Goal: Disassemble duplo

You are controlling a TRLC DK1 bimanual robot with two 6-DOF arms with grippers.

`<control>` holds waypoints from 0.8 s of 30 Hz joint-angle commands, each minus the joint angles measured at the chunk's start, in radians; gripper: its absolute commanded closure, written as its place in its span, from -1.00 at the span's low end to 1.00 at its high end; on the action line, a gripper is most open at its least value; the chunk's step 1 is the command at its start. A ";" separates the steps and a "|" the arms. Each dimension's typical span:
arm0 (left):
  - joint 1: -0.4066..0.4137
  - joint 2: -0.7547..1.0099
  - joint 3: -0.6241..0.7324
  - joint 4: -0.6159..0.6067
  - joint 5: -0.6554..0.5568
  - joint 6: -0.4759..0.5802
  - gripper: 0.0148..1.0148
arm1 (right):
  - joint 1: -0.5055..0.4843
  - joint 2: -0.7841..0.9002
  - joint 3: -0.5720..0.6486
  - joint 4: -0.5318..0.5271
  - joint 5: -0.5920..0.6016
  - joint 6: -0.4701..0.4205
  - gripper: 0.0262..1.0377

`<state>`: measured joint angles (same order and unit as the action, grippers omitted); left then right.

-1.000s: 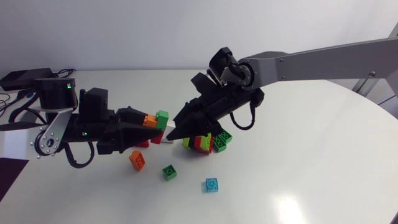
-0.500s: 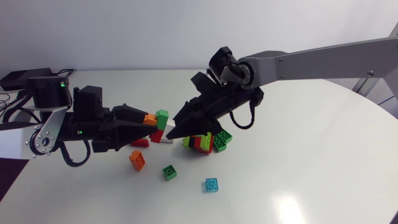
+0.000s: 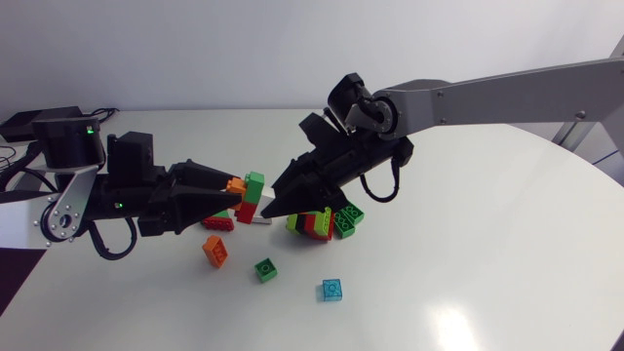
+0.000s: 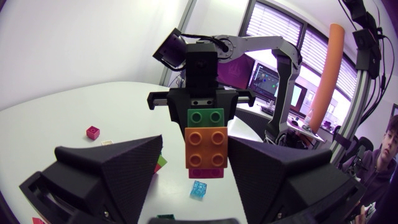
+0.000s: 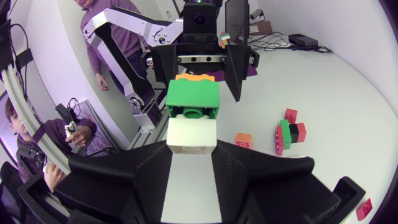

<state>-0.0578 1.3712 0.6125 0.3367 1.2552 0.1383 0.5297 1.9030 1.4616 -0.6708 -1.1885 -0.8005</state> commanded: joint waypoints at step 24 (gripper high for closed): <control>0.035 -0.015 -0.002 0.030 -0.002 0.017 0.55 | 0.004 0.047 0.037 -0.009 0.124 0.034 0.53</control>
<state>-0.0387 1.3666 0.6121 0.3473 1.2572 0.1467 0.5262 1.9099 1.4891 -0.6704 -1.0916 -0.7773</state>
